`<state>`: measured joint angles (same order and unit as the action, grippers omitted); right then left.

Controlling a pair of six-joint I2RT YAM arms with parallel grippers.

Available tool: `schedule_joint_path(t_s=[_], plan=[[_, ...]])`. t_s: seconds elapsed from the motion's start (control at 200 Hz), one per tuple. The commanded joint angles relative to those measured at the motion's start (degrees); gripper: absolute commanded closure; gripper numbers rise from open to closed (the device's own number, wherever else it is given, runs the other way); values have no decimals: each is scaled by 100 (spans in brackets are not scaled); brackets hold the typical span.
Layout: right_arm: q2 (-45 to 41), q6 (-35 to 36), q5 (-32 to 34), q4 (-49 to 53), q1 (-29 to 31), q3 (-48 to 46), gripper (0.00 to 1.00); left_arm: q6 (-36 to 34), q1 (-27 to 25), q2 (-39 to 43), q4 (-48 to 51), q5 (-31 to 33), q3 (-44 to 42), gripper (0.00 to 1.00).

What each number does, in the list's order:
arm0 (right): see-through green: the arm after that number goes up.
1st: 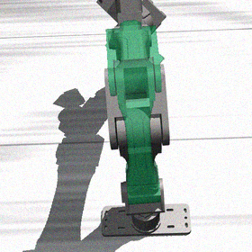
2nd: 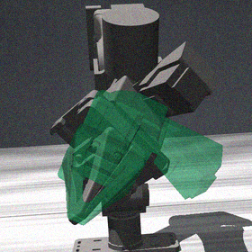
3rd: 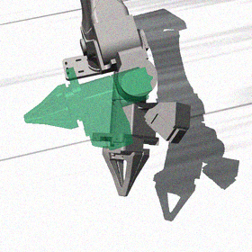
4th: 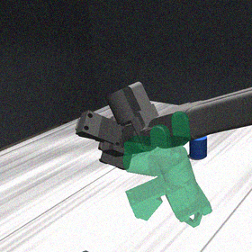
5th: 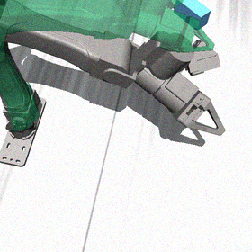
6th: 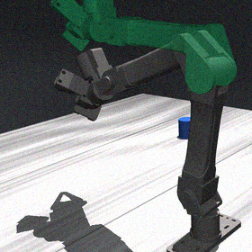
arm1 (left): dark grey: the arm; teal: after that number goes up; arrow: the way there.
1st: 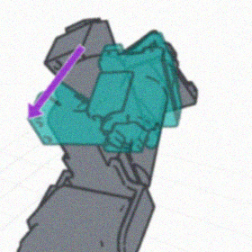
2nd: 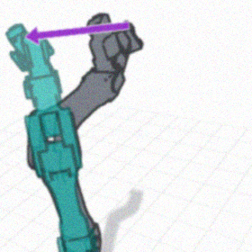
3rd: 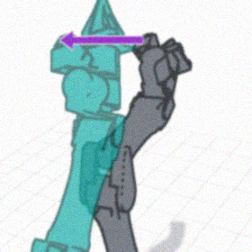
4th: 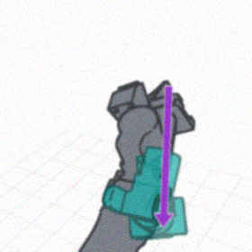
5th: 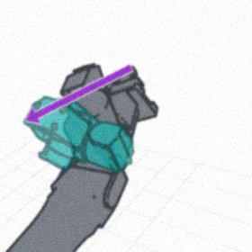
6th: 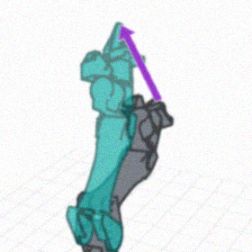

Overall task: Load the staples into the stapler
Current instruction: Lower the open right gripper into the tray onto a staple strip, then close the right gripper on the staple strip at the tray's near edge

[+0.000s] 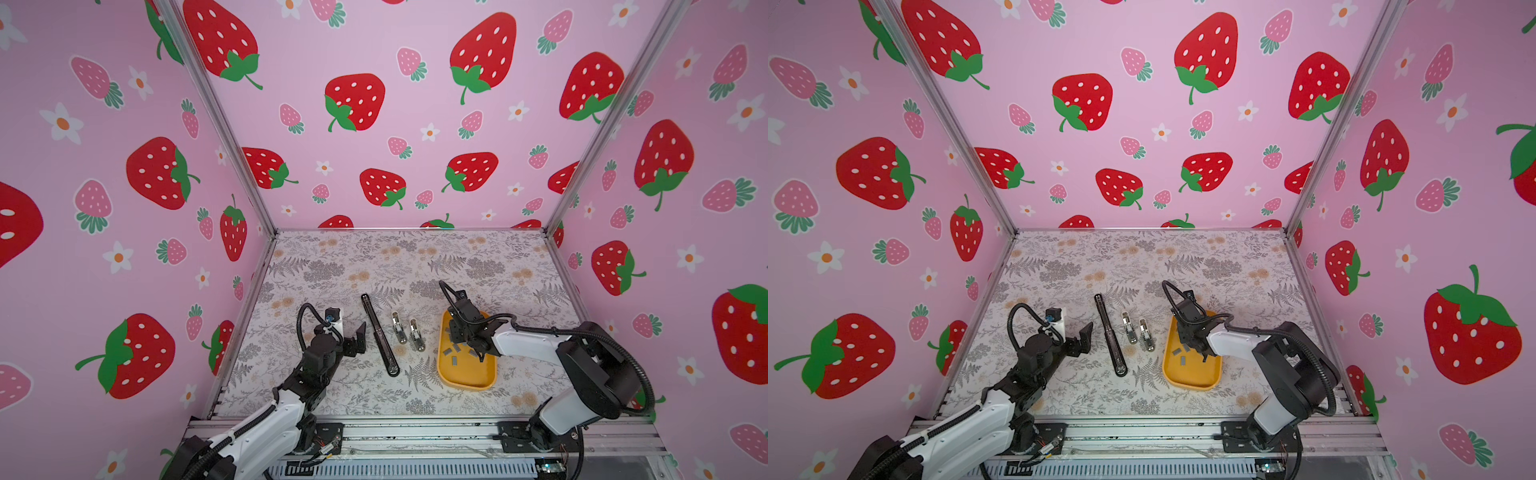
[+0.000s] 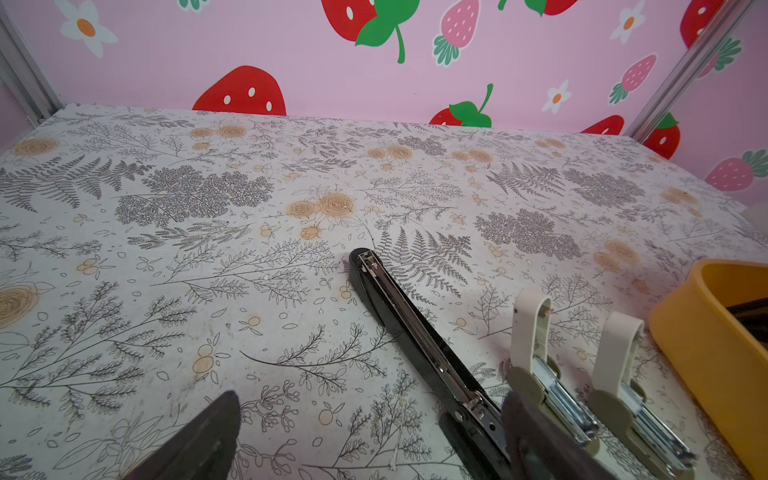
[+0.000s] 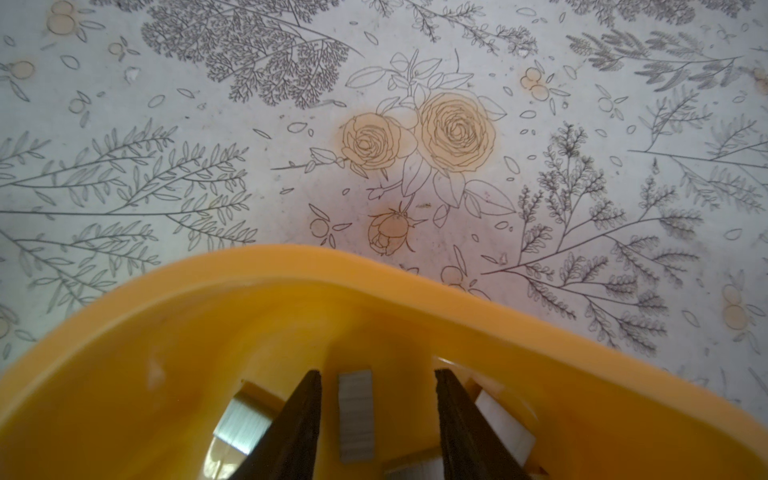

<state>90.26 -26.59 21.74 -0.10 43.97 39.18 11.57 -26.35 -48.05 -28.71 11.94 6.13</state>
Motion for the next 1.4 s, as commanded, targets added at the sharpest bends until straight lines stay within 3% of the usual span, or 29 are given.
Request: schedule_joint_path(t_s=[0.0,0.595,0.86,1.391], plan=[[18,154,-48,-122,-33,-68,52,-34,17,15,-153,37,186,1],[106,132,-260,-44,-33,19,54,-41,18,-108,-167,45,237,1],[292,-1,-119,133,-36,161,67,-41,18,-115,-172,50,234,1],[474,-237,-122,295,-30,172,76,-41,16,-121,-170,51,244,1]])
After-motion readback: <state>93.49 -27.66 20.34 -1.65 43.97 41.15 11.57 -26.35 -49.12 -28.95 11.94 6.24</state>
